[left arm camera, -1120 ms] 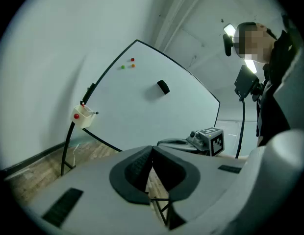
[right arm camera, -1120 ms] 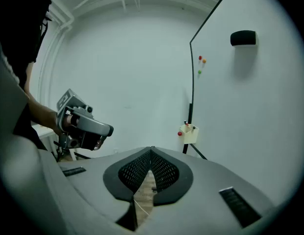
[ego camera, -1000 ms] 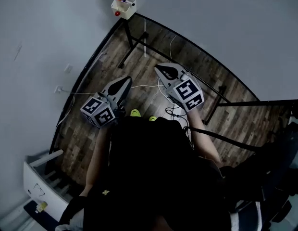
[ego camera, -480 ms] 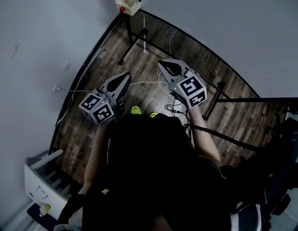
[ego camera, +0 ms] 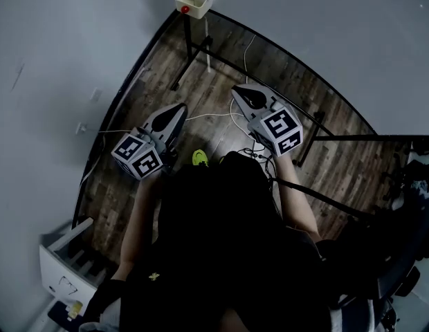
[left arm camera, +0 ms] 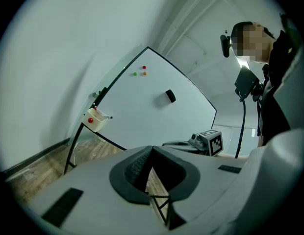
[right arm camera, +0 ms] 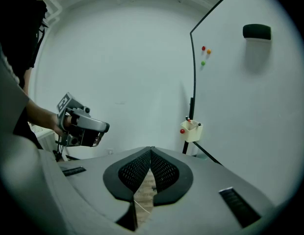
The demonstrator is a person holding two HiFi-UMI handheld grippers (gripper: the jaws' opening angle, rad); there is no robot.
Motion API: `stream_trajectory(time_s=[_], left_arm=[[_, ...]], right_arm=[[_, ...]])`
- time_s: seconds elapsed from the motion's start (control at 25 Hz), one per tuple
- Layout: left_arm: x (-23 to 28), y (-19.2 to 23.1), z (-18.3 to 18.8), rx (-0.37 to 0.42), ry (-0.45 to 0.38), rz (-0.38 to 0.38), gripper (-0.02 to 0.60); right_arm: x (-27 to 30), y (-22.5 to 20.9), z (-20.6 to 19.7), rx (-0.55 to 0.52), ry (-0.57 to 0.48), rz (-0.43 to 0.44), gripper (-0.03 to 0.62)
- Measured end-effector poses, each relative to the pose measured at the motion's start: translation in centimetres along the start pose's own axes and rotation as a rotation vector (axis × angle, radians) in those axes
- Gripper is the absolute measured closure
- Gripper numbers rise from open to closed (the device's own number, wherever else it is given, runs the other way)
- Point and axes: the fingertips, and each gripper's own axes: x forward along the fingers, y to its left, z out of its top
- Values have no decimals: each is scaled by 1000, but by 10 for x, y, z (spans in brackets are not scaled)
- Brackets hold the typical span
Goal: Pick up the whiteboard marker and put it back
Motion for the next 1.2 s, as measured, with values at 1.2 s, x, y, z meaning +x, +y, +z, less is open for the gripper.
stream_trajectory(time_s=[1.2], left_arm=[[96, 79, 50, -10, -47, 158, 563]], right_arm=[[95, -114, 17, -25, 7, 141, 590]])
